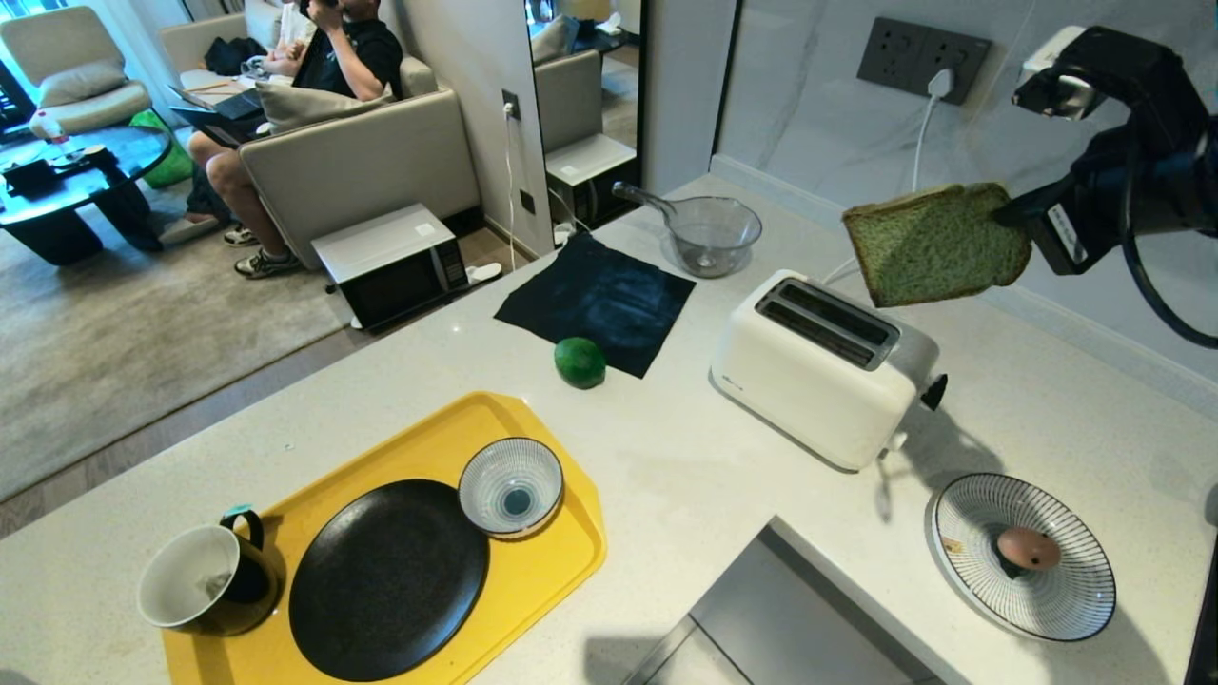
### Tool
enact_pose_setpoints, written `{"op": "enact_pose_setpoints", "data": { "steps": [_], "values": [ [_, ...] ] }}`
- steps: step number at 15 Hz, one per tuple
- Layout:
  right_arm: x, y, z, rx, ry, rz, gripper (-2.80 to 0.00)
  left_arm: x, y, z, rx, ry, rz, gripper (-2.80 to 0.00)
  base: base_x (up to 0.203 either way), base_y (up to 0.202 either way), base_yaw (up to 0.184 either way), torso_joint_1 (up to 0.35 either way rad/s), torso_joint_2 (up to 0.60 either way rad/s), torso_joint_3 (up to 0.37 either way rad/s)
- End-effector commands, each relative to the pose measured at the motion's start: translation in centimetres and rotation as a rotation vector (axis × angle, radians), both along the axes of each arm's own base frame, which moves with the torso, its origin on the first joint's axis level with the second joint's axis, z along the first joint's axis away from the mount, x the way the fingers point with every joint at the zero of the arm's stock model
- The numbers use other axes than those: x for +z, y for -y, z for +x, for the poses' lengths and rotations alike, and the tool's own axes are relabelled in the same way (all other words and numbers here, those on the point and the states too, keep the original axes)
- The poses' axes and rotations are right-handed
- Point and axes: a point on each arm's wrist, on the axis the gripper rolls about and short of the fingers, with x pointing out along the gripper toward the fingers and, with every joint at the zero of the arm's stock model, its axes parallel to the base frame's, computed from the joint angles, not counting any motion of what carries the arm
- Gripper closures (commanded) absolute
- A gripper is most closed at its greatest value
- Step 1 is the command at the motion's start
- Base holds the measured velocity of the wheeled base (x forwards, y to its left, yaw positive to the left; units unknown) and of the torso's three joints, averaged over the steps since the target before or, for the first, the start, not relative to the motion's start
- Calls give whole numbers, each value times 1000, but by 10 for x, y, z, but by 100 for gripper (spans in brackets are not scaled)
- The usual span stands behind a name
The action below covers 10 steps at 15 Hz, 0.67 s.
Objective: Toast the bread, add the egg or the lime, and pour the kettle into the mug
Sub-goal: Put the bread slices in the toaster
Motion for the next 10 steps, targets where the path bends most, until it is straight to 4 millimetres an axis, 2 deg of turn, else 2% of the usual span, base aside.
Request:
{"op": "enact_pose_setpoints", "data": {
  "steps": [1,3,10],
  "values": [
    [-8,4,25,-13,-22,-25,0,-5,0,1,-1,-16,0,0,0,0,0,0,0,0],
    [-7,8,34,-5,-15,-43,0,-5,0,1,0,-16,1,0,0,0,0,0,0,0],
    [-15,7,40,19,-44,-56,0,-5,0,1,2,-17,1,0,0,0,0,0,0,0]
  ]
}}
